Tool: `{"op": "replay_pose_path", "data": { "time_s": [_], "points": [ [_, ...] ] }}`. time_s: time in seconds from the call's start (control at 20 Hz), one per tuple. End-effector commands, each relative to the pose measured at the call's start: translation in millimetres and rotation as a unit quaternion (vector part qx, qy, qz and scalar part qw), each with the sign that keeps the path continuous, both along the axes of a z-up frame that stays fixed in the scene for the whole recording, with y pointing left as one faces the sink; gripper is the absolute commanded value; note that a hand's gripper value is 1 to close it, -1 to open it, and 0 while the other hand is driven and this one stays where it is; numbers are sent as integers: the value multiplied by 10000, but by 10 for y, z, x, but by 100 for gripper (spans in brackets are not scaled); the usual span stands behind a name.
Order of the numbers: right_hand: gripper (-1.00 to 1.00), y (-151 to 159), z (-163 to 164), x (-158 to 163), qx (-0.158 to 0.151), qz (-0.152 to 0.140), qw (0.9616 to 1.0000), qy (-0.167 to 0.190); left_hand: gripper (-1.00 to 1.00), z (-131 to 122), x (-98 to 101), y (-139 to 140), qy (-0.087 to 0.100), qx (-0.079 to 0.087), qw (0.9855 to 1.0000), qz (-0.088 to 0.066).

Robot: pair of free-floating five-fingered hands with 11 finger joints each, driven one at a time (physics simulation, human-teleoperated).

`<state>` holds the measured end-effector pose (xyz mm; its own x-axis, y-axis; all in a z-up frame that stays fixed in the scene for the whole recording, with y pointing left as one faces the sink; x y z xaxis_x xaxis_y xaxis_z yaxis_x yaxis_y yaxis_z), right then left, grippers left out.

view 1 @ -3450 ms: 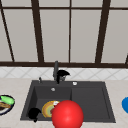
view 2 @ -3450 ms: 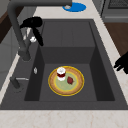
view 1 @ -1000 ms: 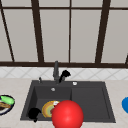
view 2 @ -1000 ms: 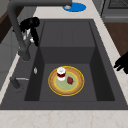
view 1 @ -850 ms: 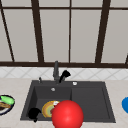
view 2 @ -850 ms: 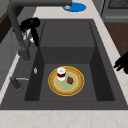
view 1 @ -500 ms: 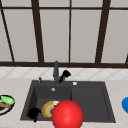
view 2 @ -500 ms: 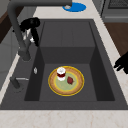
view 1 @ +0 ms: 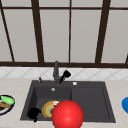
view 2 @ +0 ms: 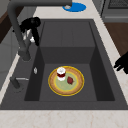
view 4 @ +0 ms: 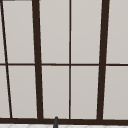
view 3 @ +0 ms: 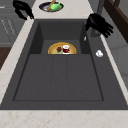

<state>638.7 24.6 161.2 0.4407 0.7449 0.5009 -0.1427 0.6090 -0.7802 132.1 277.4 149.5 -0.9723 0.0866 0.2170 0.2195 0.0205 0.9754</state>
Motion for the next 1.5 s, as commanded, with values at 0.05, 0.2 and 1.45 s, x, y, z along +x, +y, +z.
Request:
{"op": "replay_pose_path", "data": {
  "time_s": [0.05,0.2,1.45],
  "points": [
    [100,-2,-103,168,63,8,9984,563,0,0,0,0,0,0,10000,0],
    [100,-22,-102,294,-40,-189,9980,610,0,0,0,0,0,0,10000,0],
    [100,699,250,763,-2063,-296,9445,2538,0,0,0,0,0,0,10000,0]
  ]
}}
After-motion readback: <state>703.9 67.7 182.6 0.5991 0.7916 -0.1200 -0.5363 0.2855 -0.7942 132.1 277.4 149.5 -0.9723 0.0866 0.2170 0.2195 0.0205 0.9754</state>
